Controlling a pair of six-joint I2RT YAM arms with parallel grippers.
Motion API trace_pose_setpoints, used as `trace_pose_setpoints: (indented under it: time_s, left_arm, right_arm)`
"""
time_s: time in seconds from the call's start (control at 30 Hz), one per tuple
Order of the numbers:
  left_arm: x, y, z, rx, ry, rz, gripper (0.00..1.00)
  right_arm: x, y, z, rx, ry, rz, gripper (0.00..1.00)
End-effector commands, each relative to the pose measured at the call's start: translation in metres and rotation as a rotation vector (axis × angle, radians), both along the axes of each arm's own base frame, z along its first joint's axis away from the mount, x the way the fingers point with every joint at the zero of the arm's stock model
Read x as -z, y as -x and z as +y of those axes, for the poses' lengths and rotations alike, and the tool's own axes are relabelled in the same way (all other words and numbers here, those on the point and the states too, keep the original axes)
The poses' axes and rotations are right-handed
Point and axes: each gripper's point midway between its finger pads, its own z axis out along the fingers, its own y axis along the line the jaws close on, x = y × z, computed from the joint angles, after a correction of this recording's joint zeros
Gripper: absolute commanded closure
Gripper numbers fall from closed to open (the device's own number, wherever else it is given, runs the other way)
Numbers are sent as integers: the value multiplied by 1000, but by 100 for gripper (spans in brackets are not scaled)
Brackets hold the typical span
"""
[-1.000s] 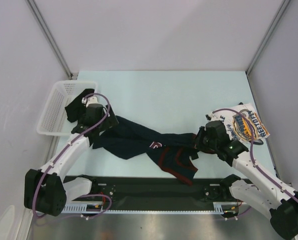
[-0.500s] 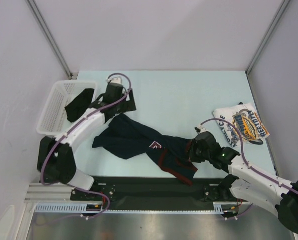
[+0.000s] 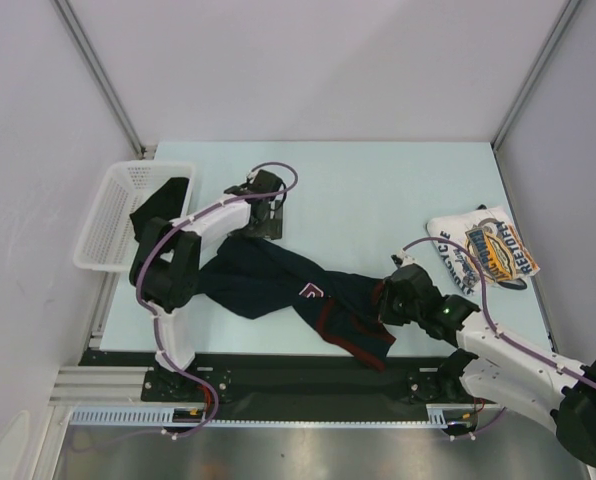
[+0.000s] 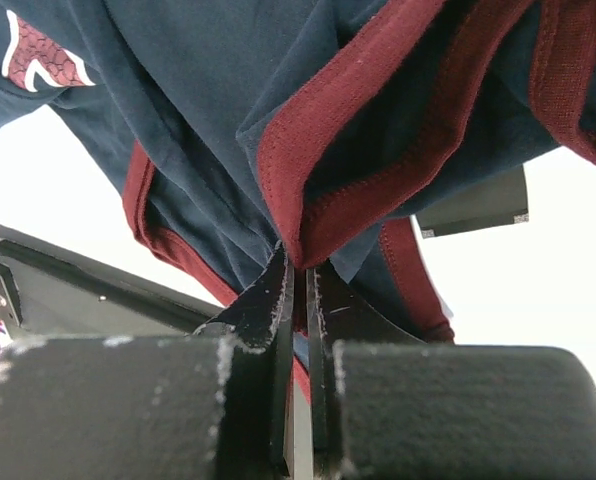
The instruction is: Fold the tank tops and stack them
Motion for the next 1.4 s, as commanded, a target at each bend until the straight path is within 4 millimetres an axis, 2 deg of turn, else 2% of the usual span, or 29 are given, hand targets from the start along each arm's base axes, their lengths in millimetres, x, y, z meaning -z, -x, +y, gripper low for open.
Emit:
trace_pose_setpoints:
  time_s: [0.0,0.07,0.13,0.17,0.2,0.27,0.33,0.4,0.43,0.53,0.57,0.63,0.67,0.7,0.73,0.8,0.83,0.9,0.93,0.97,1.0,1.07,1.1,1.13,1.2,1.23,1.3,1.33,1.37]
  left_arm:
    - [-7,13,11,-22,-9,-7,2]
    - [-2,17,10,-14,0,1,3]
    - [3,16,5,13,18,13,13]
    - [8,15,4,19,15,25,21]
    - [9,12,3,24,17,22,41]
    - [16,14,3,25,50,30,54]
    - [17,13,-3,39,125,16,74]
    - [8,6,6,3,139,-31,100]
    - [1,5,9,-8,133,-55,100]
    - [-41,-3,21,-47,108,-178,100]
    - [-69,-7,25,-62,116,-249,100]
    - [-100,-11,27,-79,137,-327,100]
    - [-132,-13,27,-88,167,-403,100]
    - [-149,-14,31,-110,176,-447,100]
    - [-181,-13,32,-118,209,-521,100]
    - [-214,-11,37,-149,240,-602,100]
    - [-241,-3,42,-163,266,-665,100]
    - [-274,5,50,-196,302,-754,100]
    - [-299,18,56,-204,337,-818,100]
    - [-314,26,59,-209,362,-860,100]
    - [-326,35,63,-214,383,-894,100]
    - [-360,66,71,-194,459,-996,100]
    - [-370,78,75,-188,483,-1031,100]
    - [-386,102,83,-175,523,-1092,100]
    - [-404,128,91,-160,562,-1158,100]
    - [-418,153,99,-145,599,-1211,100]
    - [-426,176,105,-125,627,-1242,100]
    - [-435,197,112,-119,657,-1285,100]
    - [-436,208,113,-103,675,-1289,99]
  right_arm:
    - [-12,-11,7,0,-15,-43,98]
    - [-13,-13,9,-4,-19,-48,97]
    - [-13,-14,10,-5,-18,-47,98]
    - [-15,-15,11,-6,-19,-50,98]
    - [-15,-15,11,-9,-17,-48,98]
    - [-19,-17,12,-7,-19,-54,98]
    - [-25,-18,12,-4,-26,-64,98]
    - [-31,-21,11,0,-22,-83,98]
    - [-34,-23,9,6,-19,-94,97]
    - [-49,-39,4,25,0,-128,98]
    - [-49,-46,3,32,10,-126,98]
    - [-70,-69,1,48,-5,-173,99]
    - [-76,-77,1,49,-9,-185,100]
    - [-95,-94,5,59,-27,-224,100]
    - [-104,-105,3,58,-32,-241,100]
    - [-122,-126,3,62,-19,-267,100]
    - [-160,-143,6,73,-39,-340,100]
    - [-181,-158,2,72,-5,-372,100]
    - [-221,-166,4,73,-33,-450,100]
    - [-236,-167,5,62,-31,-481,100]
    - [-255,-167,6,53,-50,-523,100]
    - [-305,-159,4,46,-100,-642,100]
    - [-319,-151,4,32,-118,-678,100]
    - [-343,-136,-1,28,-149,-740,100]
    - [-369,-115,-5,9,-183,-823,100]
    - [-386,-96,-11,0,-216,-878,100]
    - [-402,-68,-10,-48,-274,-929,100]
    - [-408,-57,-10,-61,-299,-945,100]
    - [-419,-37,-18,-70,-329,-982,100]
